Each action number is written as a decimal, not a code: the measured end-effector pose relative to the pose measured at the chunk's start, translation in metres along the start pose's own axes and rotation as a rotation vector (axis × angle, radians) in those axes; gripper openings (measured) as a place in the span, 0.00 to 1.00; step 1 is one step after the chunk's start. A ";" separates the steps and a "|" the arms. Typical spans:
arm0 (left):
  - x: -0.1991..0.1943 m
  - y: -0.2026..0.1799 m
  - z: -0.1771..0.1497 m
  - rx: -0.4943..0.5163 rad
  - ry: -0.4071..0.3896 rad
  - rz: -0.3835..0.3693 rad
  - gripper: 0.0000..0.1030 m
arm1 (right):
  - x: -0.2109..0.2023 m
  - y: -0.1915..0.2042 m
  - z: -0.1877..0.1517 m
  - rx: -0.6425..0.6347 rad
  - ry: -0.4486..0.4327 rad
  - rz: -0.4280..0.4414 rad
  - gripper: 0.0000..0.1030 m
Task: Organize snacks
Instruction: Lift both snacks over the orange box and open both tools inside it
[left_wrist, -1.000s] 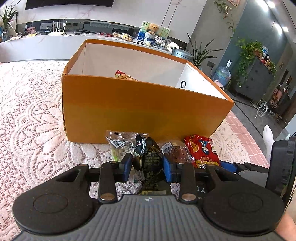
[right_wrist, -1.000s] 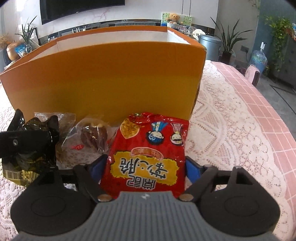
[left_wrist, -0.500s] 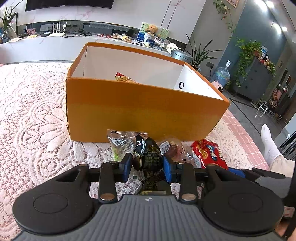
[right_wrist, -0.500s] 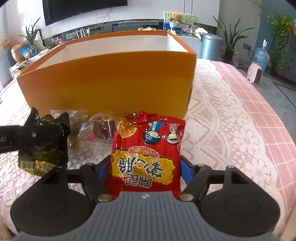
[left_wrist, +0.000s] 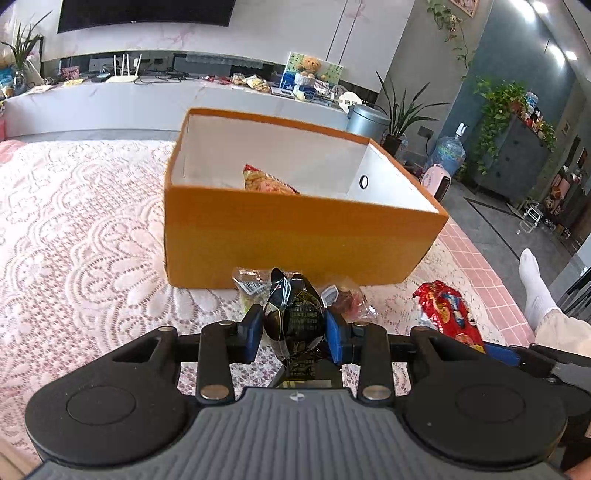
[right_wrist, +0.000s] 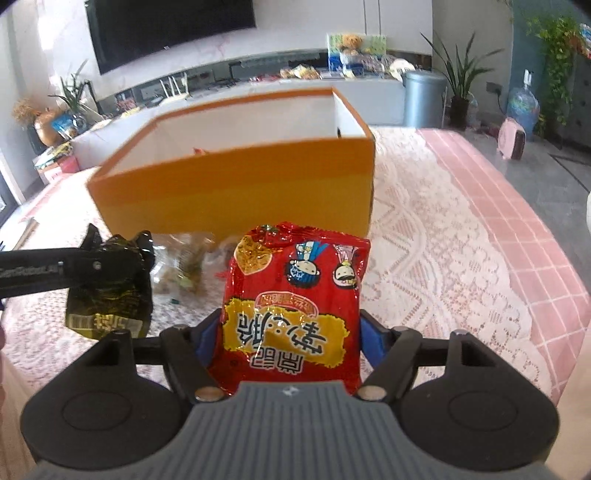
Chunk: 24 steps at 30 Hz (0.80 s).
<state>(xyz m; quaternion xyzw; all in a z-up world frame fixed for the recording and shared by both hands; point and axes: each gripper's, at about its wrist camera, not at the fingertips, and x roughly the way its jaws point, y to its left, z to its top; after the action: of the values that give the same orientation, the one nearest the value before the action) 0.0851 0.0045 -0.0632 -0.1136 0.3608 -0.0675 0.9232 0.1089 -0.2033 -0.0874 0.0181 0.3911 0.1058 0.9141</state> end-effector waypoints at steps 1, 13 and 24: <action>-0.002 0.000 0.002 0.002 -0.005 0.002 0.38 | -0.005 0.002 0.000 -0.003 -0.010 0.005 0.69; -0.019 -0.003 0.034 0.020 -0.091 0.010 0.39 | -0.050 0.025 0.037 -0.082 -0.174 0.048 0.69; -0.007 -0.005 0.076 0.061 -0.156 0.033 0.38 | -0.031 0.038 0.084 -0.170 -0.198 0.044 0.69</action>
<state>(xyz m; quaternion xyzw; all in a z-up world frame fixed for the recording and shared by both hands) 0.1315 0.0134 -0.0032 -0.0844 0.2873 -0.0540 0.9526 0.1416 -0.1688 -0.0027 -0.0406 0.2880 0.1563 0.9439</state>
